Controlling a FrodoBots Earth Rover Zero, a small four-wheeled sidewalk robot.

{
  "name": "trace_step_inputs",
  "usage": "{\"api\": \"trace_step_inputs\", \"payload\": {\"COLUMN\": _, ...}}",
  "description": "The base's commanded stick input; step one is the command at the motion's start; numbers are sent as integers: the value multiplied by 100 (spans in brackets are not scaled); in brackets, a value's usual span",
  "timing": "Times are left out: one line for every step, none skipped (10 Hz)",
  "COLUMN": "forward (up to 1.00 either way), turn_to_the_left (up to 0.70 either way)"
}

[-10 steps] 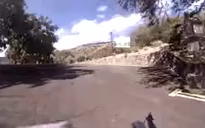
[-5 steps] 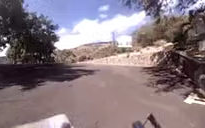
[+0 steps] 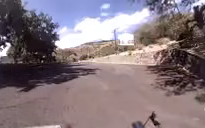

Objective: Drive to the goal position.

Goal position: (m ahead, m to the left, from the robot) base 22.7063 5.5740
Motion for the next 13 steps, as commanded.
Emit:
{"api": "trace_step_inputs", "payload": {"forward": 70, "turn_to_the_left": 0}}
{"api": "trace_step_inputs", "payload": {"forward": 70, "turn_to_the_left": 0}}
{"api": "trace_step_inputs", "payload": {"forward": 70, "turn_to_the_left": 0}}
{"api": "trace_step_inputs", "payload": {"forward": 70, "turn_to_the_left": 0}}
{"api": "trace_step_inputs", "payload": {"forward": 70, "turn_to_the_left": 0}}
{"api": "trace_step_inputs", "payload": {"forward": 70, "turn_to_the_left": 0}}
{"api": "trace_step_inputs", "payload": {"forward": 70, "turn_to_the_left": 0}}
{"api": "trace_step_inputs", "payload": {"forward": 70, "turn_to_the_left": 0}}
{"api": "trace_step_inputs", "payload": {"forward": 70, "turn_to_the_left": 0}}
{"api": "trace_step_inputs", "payload": {"forward": 70, "turn_to_the_left": 0}}
{"api": "trace_step_inputs", "payload": {"forward": 70, "turn_to_the_left": 0}}
{"api": "trace_step_inputs", "payload": {"forward": 70, "turn_to_the_left": 0}}
{"api": "trace_step_inputs", "payload": {"forward": 70, "turn_to_the_left": 0}}
